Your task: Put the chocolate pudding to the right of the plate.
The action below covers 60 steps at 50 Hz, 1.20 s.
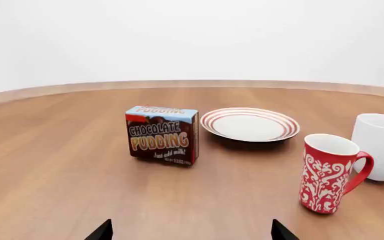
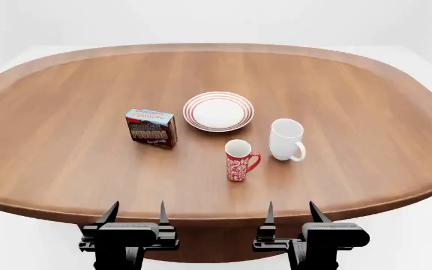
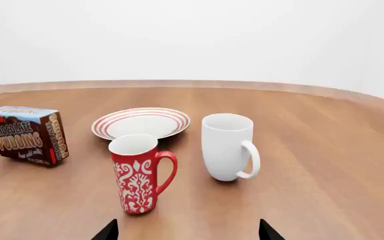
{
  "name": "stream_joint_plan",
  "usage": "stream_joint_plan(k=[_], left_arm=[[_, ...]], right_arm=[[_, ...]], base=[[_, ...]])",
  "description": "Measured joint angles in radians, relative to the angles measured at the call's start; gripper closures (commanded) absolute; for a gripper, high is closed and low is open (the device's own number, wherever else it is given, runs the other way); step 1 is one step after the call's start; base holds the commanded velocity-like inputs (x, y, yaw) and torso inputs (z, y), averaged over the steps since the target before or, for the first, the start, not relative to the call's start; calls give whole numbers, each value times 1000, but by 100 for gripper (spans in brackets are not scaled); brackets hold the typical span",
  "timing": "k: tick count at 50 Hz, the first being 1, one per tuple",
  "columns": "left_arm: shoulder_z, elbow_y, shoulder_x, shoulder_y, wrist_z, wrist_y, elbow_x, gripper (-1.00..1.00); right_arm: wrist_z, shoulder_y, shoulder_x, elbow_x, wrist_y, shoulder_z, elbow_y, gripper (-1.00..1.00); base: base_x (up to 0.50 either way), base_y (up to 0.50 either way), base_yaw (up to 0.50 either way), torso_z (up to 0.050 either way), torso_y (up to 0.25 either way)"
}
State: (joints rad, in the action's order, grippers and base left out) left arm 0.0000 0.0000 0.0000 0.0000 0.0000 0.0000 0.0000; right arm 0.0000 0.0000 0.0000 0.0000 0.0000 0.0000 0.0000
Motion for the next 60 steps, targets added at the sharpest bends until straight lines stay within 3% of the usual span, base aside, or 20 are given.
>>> stream_joint_plan(k=[16,31,43,48,60], left_arm=[[45,-2,-34,2,-37,-10,-22,-100],[77,0,-61,5,-71,-16,-40,-100],[95,2,-80,6,-87,-26,-56,-100],[105,55,-93,-1,-78,-113,-86,-100],[93,372,-148,-169,-80,-547,-203,-100]], right_arm=[[41,-2,31,33,19,-38,-1,-100],[70,-9,57,62,6,-72,-2,-100],[83,-9,72,83,11,-95,3,-100],[87,-3,85,100,76,-103,-51,-100],[105,145,156,196,520,-99,-403,-100]], base=[[0,0,0,0,0],[0,476,0,0,0],[0,14,0,0,0],[0,0,0,0,0],[131,0,0,0,0]])
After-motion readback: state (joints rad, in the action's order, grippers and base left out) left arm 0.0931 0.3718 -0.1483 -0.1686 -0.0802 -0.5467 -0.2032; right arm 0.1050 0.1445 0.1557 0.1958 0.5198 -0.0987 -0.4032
